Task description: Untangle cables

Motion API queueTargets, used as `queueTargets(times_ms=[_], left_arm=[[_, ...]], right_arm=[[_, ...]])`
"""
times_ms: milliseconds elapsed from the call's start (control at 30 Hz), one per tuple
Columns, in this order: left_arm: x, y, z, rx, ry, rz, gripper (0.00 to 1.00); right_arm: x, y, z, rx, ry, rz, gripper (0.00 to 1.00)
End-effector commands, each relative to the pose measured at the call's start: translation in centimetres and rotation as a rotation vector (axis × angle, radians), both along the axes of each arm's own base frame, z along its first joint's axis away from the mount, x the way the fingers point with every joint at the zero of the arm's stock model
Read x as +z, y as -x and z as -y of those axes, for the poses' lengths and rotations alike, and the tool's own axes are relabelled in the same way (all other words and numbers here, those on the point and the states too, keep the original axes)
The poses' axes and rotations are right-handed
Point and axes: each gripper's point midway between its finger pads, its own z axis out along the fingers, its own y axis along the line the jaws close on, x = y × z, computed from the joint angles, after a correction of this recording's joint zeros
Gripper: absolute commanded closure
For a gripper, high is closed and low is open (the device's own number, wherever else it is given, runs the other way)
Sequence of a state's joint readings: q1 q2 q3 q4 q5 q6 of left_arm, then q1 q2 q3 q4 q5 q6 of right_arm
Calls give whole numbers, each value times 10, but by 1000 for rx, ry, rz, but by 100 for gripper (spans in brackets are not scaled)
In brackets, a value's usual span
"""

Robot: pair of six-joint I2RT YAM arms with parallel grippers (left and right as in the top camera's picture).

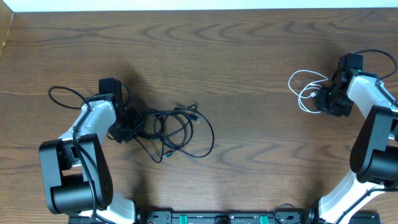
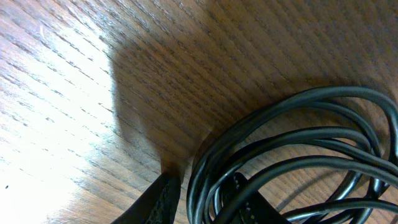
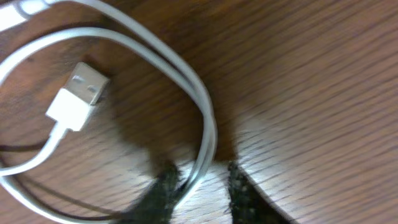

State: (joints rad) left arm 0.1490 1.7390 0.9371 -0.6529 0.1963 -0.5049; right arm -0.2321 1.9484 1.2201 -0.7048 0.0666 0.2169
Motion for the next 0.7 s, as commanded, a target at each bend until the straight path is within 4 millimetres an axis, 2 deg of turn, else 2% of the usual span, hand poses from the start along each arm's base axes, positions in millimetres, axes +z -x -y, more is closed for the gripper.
queueTargets(times_ms=[0,200,367,433,533,567,600,667], left_arm=[[-23,25,-10,19,-51,-98,71],[-23,25,-10,20,-50,-98,71],[-23,25,-10,20,-50,-98,76],[-23,25,-10,20,-51,-98,76],[-23,24,-10,16,-51,-95,76],[-23,24,-9,13,-52,-93,76],[-23,23,-8,9,-52,-90,76],[-23,20,-5,-2,-54,-79,76]], right_arm=[[-19,24,23,-67,64,-67,98],[-18,21,52,-240,57,2,99],[-18,17,57,-294,-38,54,96],[-18,21,57,-307,-67,43,78],[-10,17,51,-308,-130,60,25],[-3,14,48,-305,-156,70,10],[5,11,45,-301,-172,76,1],[25,5,41,-293,-203,89,1]])
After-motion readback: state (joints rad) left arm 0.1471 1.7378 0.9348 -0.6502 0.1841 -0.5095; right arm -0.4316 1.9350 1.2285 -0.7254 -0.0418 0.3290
